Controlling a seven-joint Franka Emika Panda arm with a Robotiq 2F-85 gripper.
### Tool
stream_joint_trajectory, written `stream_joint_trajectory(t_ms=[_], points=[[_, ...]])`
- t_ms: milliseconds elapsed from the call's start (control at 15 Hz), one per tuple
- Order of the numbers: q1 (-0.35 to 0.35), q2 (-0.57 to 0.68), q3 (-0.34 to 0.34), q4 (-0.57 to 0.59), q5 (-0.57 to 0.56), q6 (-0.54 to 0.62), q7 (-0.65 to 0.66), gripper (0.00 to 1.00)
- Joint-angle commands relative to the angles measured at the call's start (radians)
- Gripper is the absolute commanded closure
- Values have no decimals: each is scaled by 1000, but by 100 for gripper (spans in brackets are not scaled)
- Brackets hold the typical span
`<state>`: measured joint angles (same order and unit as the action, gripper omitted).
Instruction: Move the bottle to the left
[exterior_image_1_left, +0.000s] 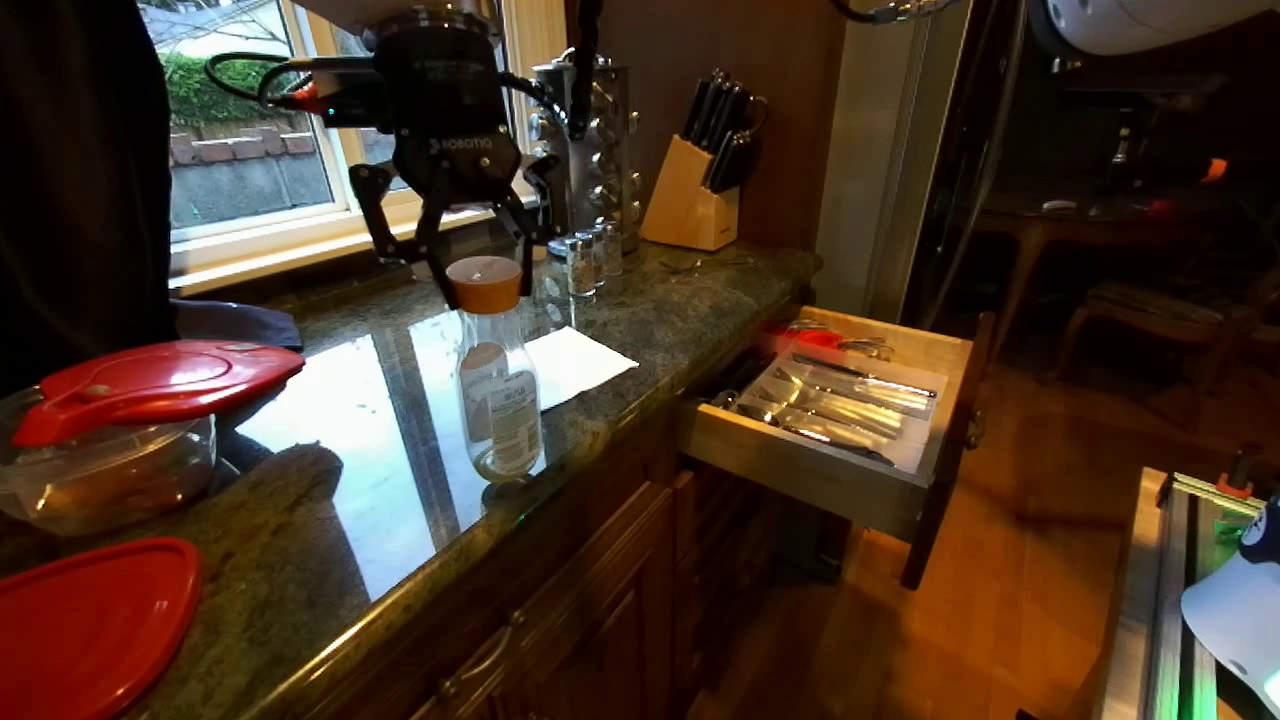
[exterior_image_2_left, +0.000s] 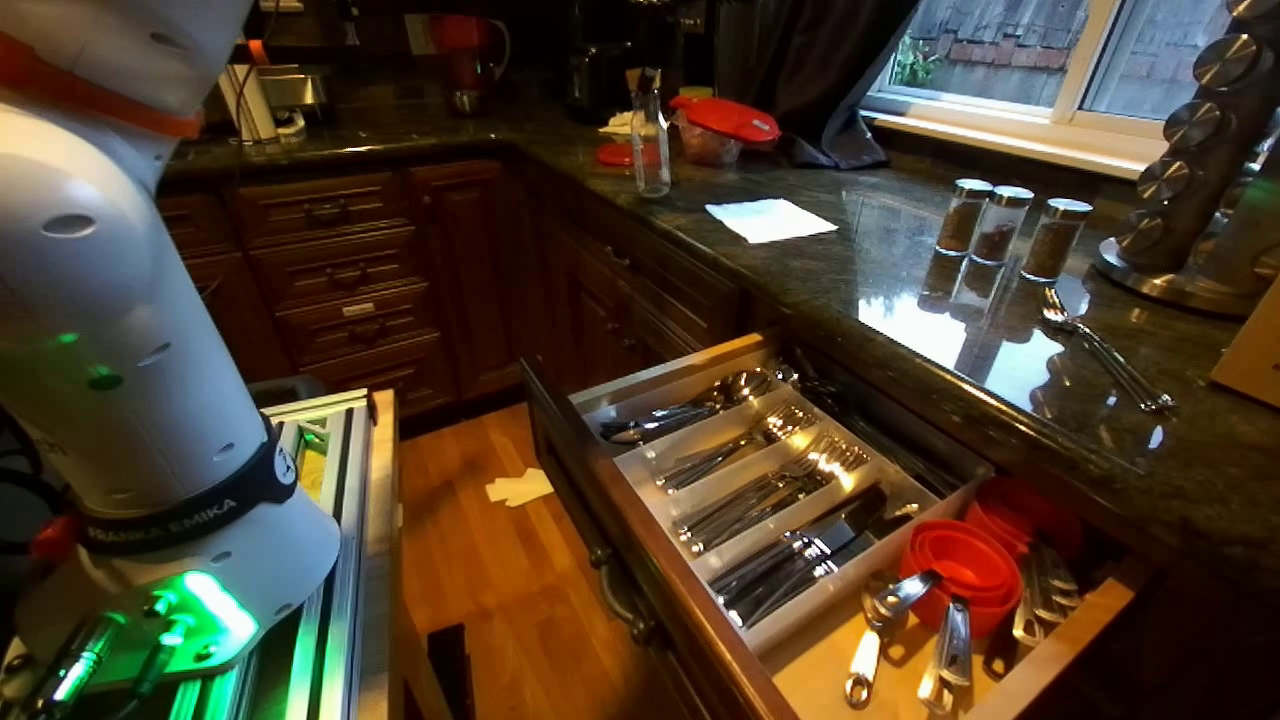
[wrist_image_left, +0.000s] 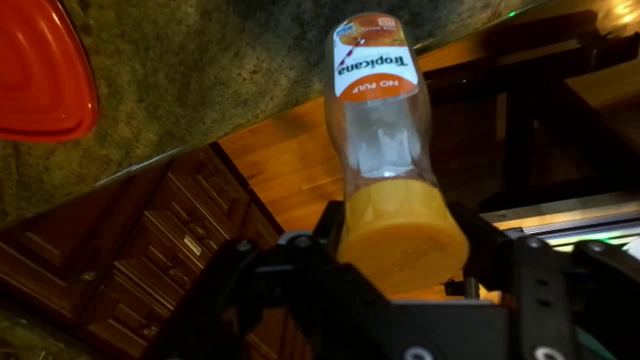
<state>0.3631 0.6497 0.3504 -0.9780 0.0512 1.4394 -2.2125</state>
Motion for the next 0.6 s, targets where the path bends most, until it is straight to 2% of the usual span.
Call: stream_joint_trajectory(t_ms=[0, 200, 267, 333, 400, 533], points=[[49, 90, -21, 155, -66, -85, -104, 71], [75, 131, -35, 222, -103, -99, -171, 71], [83, 144, -42, 242, -114, -99, -191, 66], [90, 156, -47, 261, -121, -99, -205, 38], [97, 166, -52, 279, -125, -100, -218, 20], [111, 184, -62, 314, -133, -97, -241, 7]])
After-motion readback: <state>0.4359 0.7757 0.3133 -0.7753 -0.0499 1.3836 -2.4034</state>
